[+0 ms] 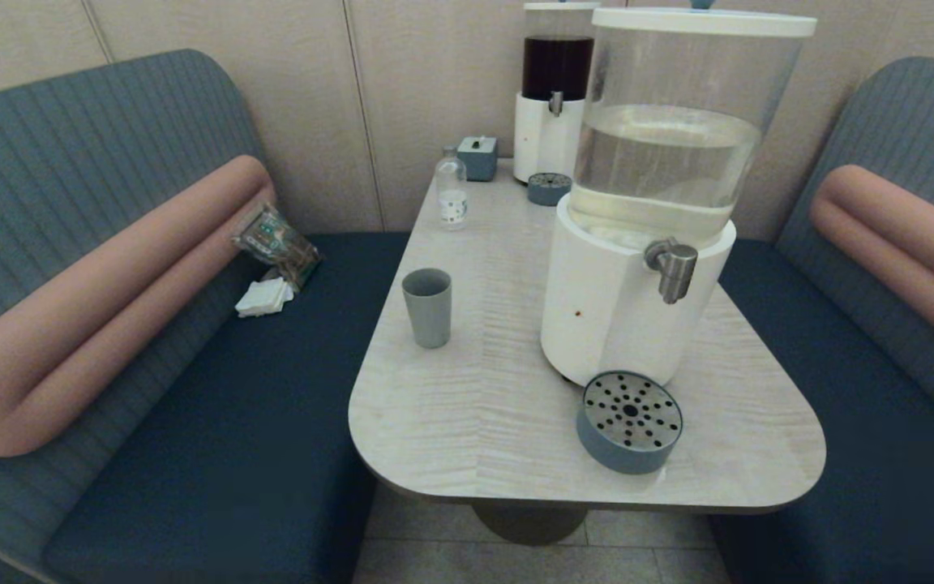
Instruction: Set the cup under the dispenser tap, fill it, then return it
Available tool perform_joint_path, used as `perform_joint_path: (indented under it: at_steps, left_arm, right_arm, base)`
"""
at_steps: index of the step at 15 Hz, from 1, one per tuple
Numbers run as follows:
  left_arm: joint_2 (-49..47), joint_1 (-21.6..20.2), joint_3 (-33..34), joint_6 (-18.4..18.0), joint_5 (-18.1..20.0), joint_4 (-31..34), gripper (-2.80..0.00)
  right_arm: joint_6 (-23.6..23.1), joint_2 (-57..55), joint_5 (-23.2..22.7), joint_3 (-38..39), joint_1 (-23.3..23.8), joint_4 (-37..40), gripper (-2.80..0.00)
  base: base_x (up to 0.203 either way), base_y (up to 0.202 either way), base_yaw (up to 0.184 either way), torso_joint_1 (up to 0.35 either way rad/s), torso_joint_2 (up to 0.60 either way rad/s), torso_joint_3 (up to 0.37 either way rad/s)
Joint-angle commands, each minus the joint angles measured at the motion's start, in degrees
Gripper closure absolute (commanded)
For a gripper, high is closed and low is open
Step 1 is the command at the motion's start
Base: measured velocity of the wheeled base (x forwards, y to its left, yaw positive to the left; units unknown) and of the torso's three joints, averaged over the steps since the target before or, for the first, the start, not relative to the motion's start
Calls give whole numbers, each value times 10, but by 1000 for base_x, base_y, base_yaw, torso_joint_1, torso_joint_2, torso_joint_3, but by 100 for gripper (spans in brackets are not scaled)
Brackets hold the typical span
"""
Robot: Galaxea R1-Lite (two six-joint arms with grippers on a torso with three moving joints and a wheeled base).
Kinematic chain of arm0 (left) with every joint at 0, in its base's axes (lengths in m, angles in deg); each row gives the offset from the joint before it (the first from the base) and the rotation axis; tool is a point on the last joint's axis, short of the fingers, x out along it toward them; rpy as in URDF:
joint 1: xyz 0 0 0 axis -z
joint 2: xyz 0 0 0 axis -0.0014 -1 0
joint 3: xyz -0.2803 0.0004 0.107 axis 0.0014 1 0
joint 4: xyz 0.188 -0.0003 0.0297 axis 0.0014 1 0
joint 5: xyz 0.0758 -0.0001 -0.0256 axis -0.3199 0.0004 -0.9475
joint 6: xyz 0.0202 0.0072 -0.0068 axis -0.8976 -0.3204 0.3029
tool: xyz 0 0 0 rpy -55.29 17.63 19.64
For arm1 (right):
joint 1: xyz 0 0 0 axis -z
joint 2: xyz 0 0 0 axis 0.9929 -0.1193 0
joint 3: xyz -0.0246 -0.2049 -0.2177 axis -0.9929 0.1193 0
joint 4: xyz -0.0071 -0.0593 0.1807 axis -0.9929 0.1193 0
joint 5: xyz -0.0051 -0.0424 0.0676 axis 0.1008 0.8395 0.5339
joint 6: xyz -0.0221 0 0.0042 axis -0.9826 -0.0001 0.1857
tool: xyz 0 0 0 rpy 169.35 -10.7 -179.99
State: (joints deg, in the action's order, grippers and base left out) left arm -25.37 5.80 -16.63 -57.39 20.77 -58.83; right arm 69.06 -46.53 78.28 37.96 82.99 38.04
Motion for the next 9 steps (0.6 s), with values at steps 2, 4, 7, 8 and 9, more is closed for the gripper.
perform_joint_path:
  at_steps: [2, 4, 7, 8, 9]
  left_arm:
    - [193, -39, -10, -1, 2, 121, 0]
    - [275, -48, -26, -1, 11, 221, 0]
    - [394, -52, -36, -13, 46, 371, 0]
    - [434, -52, -34, -34, 63, 424, 0]
    - [459, -52, -27, -66, 74, 470, 0]
  right_arm:
    - [0, -1, 0, 0, 0, 0, 0]
    - [0, -1, 0, 0, 0, 0, 0]
    - [0, -1, 0, 0, 0, 0, 0]
    - [0, -1, 0, 0, 0, 0, 0]
    - [0, -1, 0, 0, 0, 0, 0]
  base:
    - [0, 0, 0, 0, 0, 0]
    - [0, 0, 0, 0, 0, 0]
    - [0, 0, 0, 0, 0, 0]
    - [0, 0, 0, 0, 0, 0]
    - [0, 0, 0, 0, 0, 0]
